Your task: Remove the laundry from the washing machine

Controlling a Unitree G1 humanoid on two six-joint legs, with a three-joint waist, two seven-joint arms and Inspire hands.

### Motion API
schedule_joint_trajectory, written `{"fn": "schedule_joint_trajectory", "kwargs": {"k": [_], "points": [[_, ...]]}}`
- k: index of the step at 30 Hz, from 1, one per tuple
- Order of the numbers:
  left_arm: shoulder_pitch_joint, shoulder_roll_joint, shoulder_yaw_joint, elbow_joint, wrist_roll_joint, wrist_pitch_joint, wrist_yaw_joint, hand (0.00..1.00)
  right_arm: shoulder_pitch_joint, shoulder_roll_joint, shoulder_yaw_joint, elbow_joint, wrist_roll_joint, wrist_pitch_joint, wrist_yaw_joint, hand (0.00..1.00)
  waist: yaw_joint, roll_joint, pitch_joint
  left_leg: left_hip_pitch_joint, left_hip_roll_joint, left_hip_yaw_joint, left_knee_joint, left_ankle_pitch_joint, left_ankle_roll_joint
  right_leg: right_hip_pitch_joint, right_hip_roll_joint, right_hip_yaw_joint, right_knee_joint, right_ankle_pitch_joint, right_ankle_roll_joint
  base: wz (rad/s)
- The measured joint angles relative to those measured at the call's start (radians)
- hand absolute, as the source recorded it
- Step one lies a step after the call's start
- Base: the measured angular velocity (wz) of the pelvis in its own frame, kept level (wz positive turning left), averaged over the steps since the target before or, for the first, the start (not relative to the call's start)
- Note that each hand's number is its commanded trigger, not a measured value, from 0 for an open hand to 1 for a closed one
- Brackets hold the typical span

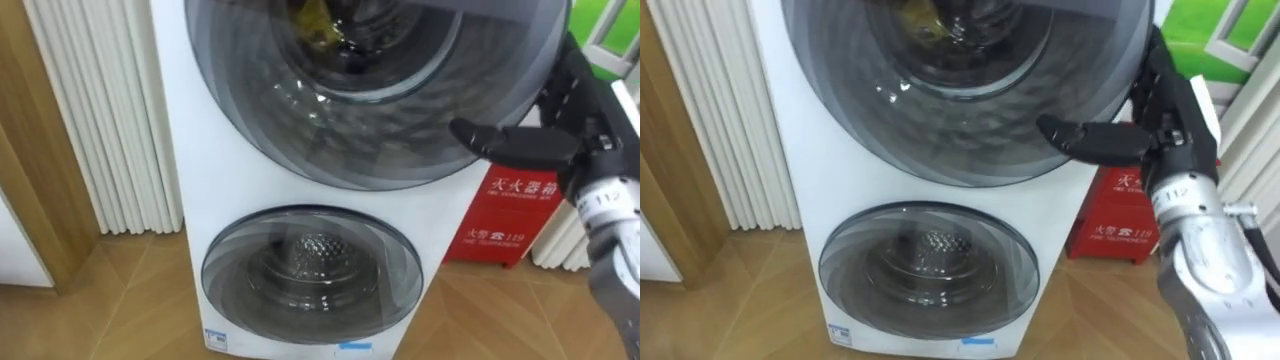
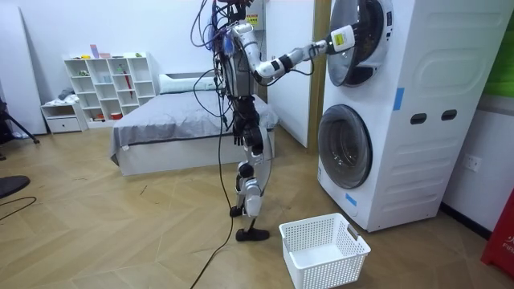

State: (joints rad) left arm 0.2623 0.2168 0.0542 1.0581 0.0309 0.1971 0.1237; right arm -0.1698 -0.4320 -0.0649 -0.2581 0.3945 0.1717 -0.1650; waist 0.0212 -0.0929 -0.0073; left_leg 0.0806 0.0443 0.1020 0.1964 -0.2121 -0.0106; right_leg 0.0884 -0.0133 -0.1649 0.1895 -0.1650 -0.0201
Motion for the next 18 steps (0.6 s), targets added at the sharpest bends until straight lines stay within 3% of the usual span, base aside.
{"fn": "schedule_joint_trajectory", "kwargs": {"k": [2, 11, 18], "points": [[0.001, 0.000, 0.000, 0.001, 0.001, -0.013, 0.000, 0.00, 0.005, -0.001, 0.001, -0.020, -0.007, 0.000, 0.027, 0.00, -0.017, 0.007, -0.0031, 0.000, -0.001, 0.002, -0.001, 0.000, 0.000, -0.001, -0.001, 0.002, 0.001, 0.000, 0.000, -0.03], [0.015, 0.000, 0.014, 0.033, 0.004, -0.043, -0.033, 0.00, 0.032, -0.002, -0.028, -0.144, -0.011, 0.031, 0.067, 0.00, -0.026, 0.007, -0.0042, -0.002, -0.001, 0.019, -0.010, 0.000, 0.000, -0.019, 0.002, 0.022, 0.000, 0.000, 0.000, -0.06], [0.017, 0.000, 0.024, 0.038, 0.006, -0.082, -0.062, 0.00, 0.032, -0.003, -0.089, -0.298, 0.012, 0.024, 0.103, 0.00, -0.046, -0.015, -0.0004, -0.001, 0.000, 0.026, -0.008, 0.000, 0.001, -0.020, 0.003, 0.027, -0.001, 0.000, 0.001, -0.03]]}}
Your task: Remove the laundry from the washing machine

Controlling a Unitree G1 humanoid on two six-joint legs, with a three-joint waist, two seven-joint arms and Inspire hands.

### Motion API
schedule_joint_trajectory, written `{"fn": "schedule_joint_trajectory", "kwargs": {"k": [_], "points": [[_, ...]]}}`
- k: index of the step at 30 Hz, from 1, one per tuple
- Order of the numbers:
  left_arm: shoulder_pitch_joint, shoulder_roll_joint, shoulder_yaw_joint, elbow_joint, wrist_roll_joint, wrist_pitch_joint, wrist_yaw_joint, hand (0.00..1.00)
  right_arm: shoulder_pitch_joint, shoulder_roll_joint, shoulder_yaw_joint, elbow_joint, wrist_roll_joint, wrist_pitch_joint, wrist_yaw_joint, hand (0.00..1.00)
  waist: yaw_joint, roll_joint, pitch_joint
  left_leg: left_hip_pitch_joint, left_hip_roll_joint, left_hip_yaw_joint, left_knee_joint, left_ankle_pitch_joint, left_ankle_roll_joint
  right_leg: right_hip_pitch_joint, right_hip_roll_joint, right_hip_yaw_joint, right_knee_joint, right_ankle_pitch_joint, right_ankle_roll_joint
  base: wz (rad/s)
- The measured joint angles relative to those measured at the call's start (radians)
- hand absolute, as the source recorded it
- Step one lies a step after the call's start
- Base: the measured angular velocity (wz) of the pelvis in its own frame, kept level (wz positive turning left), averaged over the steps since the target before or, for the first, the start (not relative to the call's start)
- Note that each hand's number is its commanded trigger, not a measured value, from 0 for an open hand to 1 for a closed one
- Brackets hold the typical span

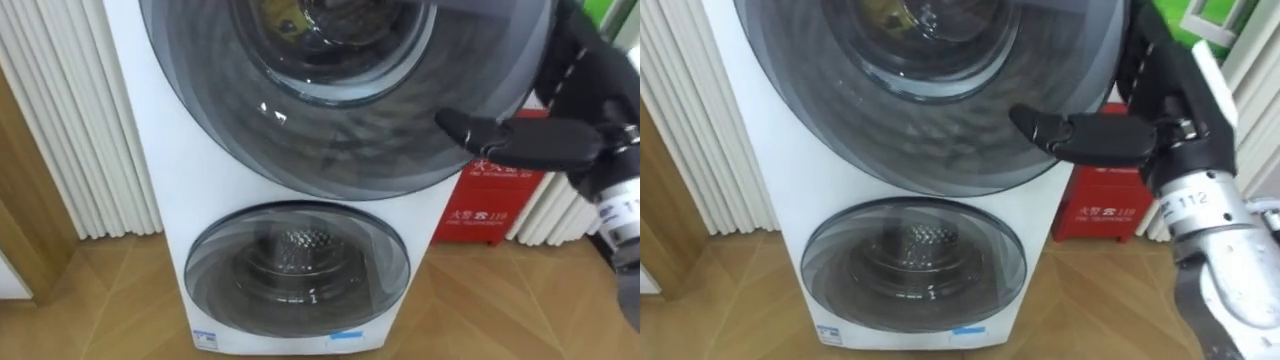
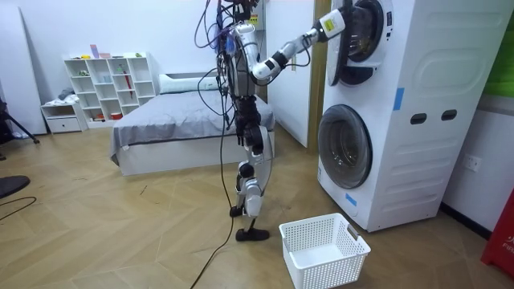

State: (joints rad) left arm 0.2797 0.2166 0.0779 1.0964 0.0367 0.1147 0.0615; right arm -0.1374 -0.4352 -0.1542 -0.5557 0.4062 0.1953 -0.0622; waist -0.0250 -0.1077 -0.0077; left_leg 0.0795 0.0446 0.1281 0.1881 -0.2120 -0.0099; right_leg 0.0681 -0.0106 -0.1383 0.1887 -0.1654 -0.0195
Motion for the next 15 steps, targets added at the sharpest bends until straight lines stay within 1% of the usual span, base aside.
{"fn": "schedule_joint_trajectory", "kwargs": {"k": [2, 4, 5, 6, 9, 11, 15], "points": [[-0.002, 0.001, 0.000, 0.006, 0.000, -0.015, -0.003, 0.00, 0.000, 0.000, -0.009, -0.029, 0.003, -0.019, 0.002, 0.00, -0.002, -0.004, 0.0001, 0.002, 0.000, 0.002, 0.000, 0.000, 0.000, 0.001, 0.000, 0.002, 0.000, 0.000, 0.000, 0.00], [-0.002, 0.002, 0.000, 0.010, 0.000, -0.022, -0.005, 0.00, 0.000, 0.000, -0.011, -0.042, 0.003, -0.029, 0.010, 0.00, -0.002, -0.006, -0.0004, 0.003, 0.000, 0.003, 0.000, 0.000, 0.000, 0.002, 0.000, 0.002, 0.000, 0.000, 0.000, 0.00], [-0.003, 0.002, 0.000, 0.023, 0.000, -0.032, -0.005, 0.00, 0.000, 0.000, -0.015, -0.047, 0.003, -0.033, 0.019, 0.00, -0.002, -0.006, -0.0004, 0.004, 0.000, 0.003, 0.000, 0.000, 0.000, 0.002, 0.000, 0.003, 0.001, 0.000, 0.000, 0.00], [-0.002, 0.002, 0.000, 0.024, 0.000, -0.034, -0.006, 0.00, 0.000, 0.000, -0.016, -0.049, 0.003, -0.036, 0.024, 0.00, -0.002, -0.006, -0.0003, 0.004, 0.000, 0.003, 0.000, 0.000, 0.000, 0.002, 0.000, 0.003, 0.001, 0.000, 0.000, 0.00], [0.001, 0.002, -0.001, 0.037, 0.005, -0.034, -0.007, 0.00, 0.000, 0.000, -0.018, -0.051, 0.012, -0.054, 0.053, 0.00, -0.005, -0.001, 0.0032, 0.002, 0.001, 0.003, -0.003, -0.003, 0.000, 0.003, 0.000, 0.003, 0.002, 0.001, -0.001, 0.00], [0.001, 0.002, -0.001, 0.056, 0.015, -0.034, -0.007, 0.00, 0.000, 0.000, -0.020, -0.054, 0.014, -0.067, 0.082, 0.00, -0.010, 0.006, 0.0057, 0.003, 0.002, 0.005, 0.000, -0.003, 0.000, 0.001, 0.000, 0.005, 0.006, 0.001, -0.001, 0.00], [0.001, 0.001, -0.001, 0.064, 0.016, -0.034, -0.005, 0.00, 0.000, 0.000, -0.022, -0.055, 0.015, -0.086, 0.121, 0.00, -0.014, 0.015, 0.0046, 0.003, 0.002, 0.008, -0.001, -0.003, 0.000, -0.001, 0.001, 0.011, 0.007, 0.001, -0.001, -0.03]]}}
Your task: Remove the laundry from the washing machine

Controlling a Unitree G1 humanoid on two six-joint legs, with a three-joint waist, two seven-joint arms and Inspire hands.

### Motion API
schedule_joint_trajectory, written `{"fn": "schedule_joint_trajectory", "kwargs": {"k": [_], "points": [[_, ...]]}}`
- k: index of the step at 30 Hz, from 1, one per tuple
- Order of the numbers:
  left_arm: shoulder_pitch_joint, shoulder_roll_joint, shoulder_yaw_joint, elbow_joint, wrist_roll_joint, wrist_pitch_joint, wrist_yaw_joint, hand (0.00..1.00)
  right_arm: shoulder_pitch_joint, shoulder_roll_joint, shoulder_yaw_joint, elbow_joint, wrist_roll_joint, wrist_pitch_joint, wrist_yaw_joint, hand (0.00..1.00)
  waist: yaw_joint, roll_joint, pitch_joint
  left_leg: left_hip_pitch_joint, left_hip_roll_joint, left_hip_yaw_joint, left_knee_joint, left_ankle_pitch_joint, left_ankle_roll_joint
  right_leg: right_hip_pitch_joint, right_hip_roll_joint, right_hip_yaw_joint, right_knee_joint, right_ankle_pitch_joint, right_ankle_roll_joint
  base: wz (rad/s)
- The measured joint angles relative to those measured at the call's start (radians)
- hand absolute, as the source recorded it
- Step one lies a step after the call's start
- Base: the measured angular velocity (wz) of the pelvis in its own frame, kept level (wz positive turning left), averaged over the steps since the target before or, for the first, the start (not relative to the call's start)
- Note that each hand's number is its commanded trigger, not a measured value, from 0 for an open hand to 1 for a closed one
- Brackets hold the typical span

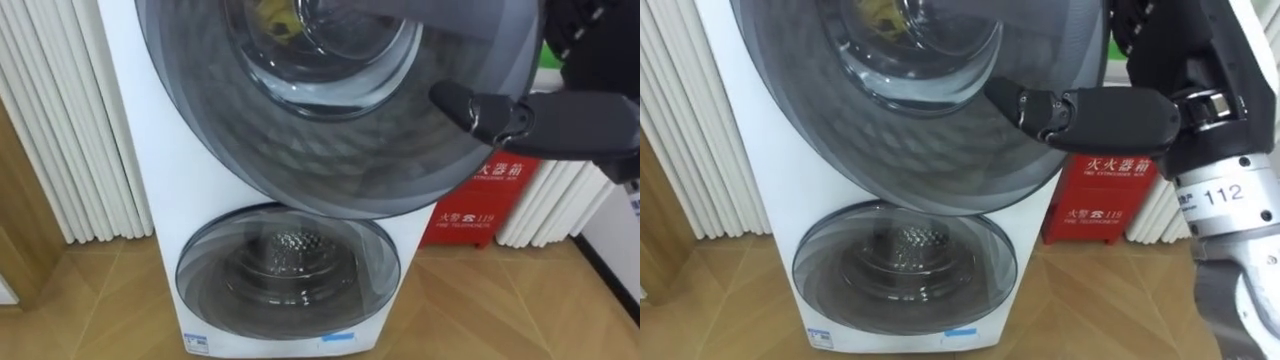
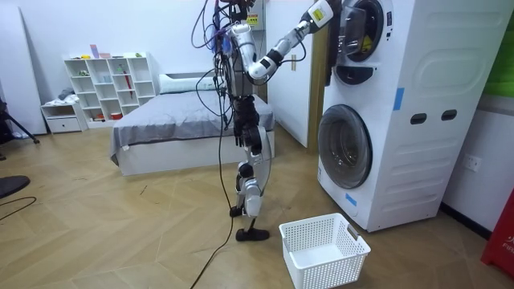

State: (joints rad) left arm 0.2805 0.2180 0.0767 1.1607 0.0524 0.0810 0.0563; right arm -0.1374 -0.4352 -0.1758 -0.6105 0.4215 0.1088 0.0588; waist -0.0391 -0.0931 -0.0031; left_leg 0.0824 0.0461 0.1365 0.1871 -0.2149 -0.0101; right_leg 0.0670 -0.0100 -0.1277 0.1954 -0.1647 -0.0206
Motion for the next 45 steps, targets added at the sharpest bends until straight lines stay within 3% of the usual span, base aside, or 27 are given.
{"fn": "schedule_joint_trajectory", "kwargs": {"k": [5, 16, 20, 25, 36, 45], "points": [[-0.013, -0.001, -0.002, 0.002, 0.000, -0.003, 0.003, 0.00, 0.000, -0.001, 0.000, -0.001, -0.001, -0.018, 0.052, 0.00, -0.009, 0.012, -0.0045, 0.002, 0.000, 0.001, -0.002, 0.000, 0.000, 0.000, 0.001, 0.003, 0.000, 0.000, 0.000, 0.00], [-0.024, -0.001, -0.003, 0.006, -0.005, -0.008, 0.001, 0.00, 0.010, 0.000, -0.002, 0.022, 0.037, -0.057, 0.116, 0.00, -0.004, 0.019, 0.0012, 0.014, 0.004, 0.007, -0.007, -0.001, -0.001, 0.002, 0.004, 0.007, 0.007, 0.000, 0.000, -0.01], [-0.026, 0.003, -0.034, 0.005, -0.017, -0.001, 0.001, 0.00, 0.041, 0.030, 0.026, 0.020, 0.044, -0.088, 0.127, 0.00, 0.001, 0.012, 0.0001, 0.014, 0.007, 0.023, -0.005, -0.002, -0.003, 0.001, 0.007, 0.022, 0.000, 0.000, -0.002, -0.11], [-0.031, 0.006, -0.044, 0.006, -0.014, -0.003, 0.000, 0.00, 0.051, 0.098, 0.036, 0.019, 0.045, -0.098, 0.142, 0.00, 0.001, 0.004, -0.0049, 0.013, 0.011, 0.029, -0.002, -0.004, -0.006, 0.000, 0.014, 0.027, -0.009, 0.003, -0.006, -0.05], [-0.067, 0.015, -0.051, 0.002, -0.012, -0.018, -0.008, 0.00, 0.049, 0.118, 0.036, 0.015, 0.044, -0.108, 0.150, 0.00, 0.003, -0.001, -0.0114, 0.005, 0.012, 0.032, 0.003, -0.003, -0.007, -0.010, 0.014, 0.030, -0.005, 0.003, -0.007, -0.01], [-0.099, 0.018, -0.073, 0.037, 0.000, -0.020, 0.003, 0.00, 0.020, 0.118, 0.040, 0.007, 0.008, -0.096, 0.150, 0.00, 0.012, -0.003, -0.0107, -0.001, 0.015, 0.041, 0.001, -0.003, -0.007, -0.018, 0.016, 0.037, -0.002, 0.004, -0.008, -0.03]]}}
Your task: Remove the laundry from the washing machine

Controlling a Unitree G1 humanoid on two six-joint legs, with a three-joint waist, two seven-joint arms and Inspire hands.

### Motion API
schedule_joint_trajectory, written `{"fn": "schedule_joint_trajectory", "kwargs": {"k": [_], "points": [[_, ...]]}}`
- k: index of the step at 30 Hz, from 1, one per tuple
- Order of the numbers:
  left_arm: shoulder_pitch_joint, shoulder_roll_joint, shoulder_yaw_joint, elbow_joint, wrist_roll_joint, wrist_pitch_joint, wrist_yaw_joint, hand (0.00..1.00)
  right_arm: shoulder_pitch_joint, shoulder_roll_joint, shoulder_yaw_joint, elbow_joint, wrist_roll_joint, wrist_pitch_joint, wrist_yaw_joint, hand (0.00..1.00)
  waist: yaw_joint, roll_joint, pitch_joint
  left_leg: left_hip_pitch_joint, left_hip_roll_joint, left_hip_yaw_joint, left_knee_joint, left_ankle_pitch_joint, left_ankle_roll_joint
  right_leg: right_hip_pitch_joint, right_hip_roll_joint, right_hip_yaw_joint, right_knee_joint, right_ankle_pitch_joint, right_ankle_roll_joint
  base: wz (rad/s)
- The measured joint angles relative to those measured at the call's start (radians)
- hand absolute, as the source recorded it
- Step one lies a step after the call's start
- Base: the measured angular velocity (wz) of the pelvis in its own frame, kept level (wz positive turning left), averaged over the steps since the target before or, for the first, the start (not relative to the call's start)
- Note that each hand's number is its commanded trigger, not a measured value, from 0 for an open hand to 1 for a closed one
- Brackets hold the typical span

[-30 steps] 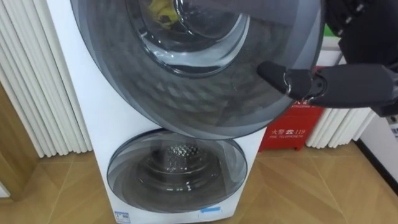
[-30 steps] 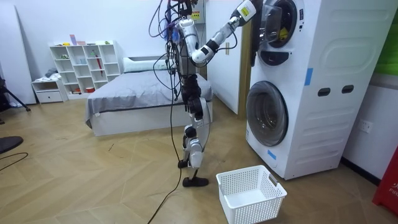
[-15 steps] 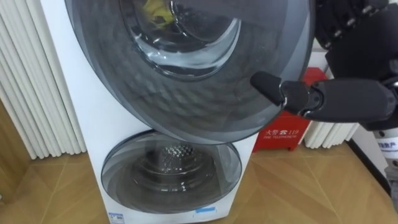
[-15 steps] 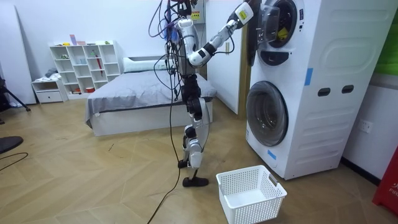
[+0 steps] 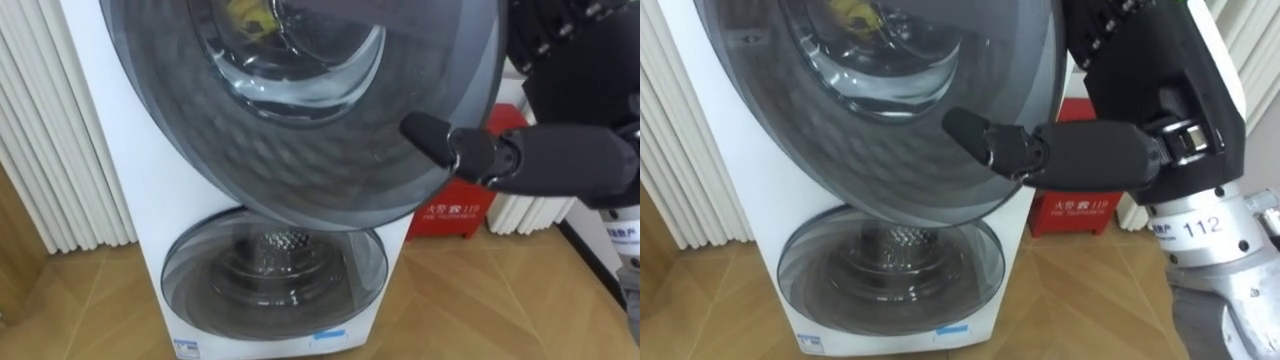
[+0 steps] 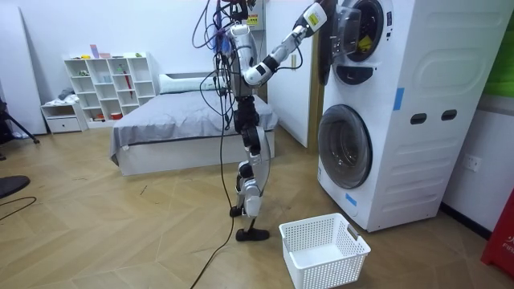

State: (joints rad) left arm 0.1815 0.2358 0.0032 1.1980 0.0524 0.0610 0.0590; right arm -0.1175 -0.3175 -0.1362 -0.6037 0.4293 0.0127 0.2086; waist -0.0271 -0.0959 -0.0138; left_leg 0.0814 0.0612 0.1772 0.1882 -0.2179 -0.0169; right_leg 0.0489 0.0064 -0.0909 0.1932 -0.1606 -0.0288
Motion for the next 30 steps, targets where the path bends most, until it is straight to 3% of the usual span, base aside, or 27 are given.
{"fn": "schedule_joint_trajectory", "kwargs": {"k": [6, 10, 16, 23, 30], "points": [[-0.002, 0.009, -0.011, 0.002, 0.000, -0.004, -0.009, 0.00, -0.080, 0.001, 0.038, -0.002, -0.003, 0.000, 0.000, 0.00, 0.004, -0.013, 0.0048, -0.003, 0.000, -0.002, 0.009, 0.001, -0.001, 0.001, 0.000, -0.003, -0.004, 0.000, 0.000, 0.00], [-0.003, 0.012, -0.013, 0.005, 0.000, -0.005, -0.013, 0.00, -0.119, 0.000, 0.062, -0.023, 0.001, -0.018, 0.010, 0.00, 0.005, -0.022, 0.0033, -0.006, 0.000, -0.005, 0.010, 0.001, -0.001, 0.002, -0.001, -0.006, -0.007, 0.000, 0.000, 0.01], [-0.015, 0.018, -0.018, -0.001, 0.000, -0.005, -0.023, 0.00, -0.143, 0.000, 0.117, -0.045, 0.042, -0.047, 0.056, 0.00, 0.007, -0.018, 0.0053, -0.009, -0.001, -0.018, 0.011, 0.001, -0.001, 0.004, -0.002, -0.017, -0.008, 0.000, 0.000, 0.06], [-0.015, 0.020, -0.017, -0.023, 0.001, -0.005, -0.023, 0.00, -0.193, -0.001, 0.193, -0.080, 0.117, -0.047, 0.134, 0.00, 0.010, -0.017, 0.0051, -0.015, -0.001, -0.026, 0.011, 0.001, -0.001, 0.004, -0.003, -0.023, -0.009, 0.000, -0.001, 0.02], [-0.019, 0.020, -0.018, -0.082, 0.001, -0.002, -0.024, 0.00, -0.223, -0.002, 0.214, -0.081, 0.115, -0.038, 0.198, 0.00, 0.035, -0.015, 0.0055, -0.018, -0.002, -0.044, 0.013, 0.001, -0.001, 0.007, -0.004, -0.038, -0.005, 0.001, -0.001, 0.09]]}}
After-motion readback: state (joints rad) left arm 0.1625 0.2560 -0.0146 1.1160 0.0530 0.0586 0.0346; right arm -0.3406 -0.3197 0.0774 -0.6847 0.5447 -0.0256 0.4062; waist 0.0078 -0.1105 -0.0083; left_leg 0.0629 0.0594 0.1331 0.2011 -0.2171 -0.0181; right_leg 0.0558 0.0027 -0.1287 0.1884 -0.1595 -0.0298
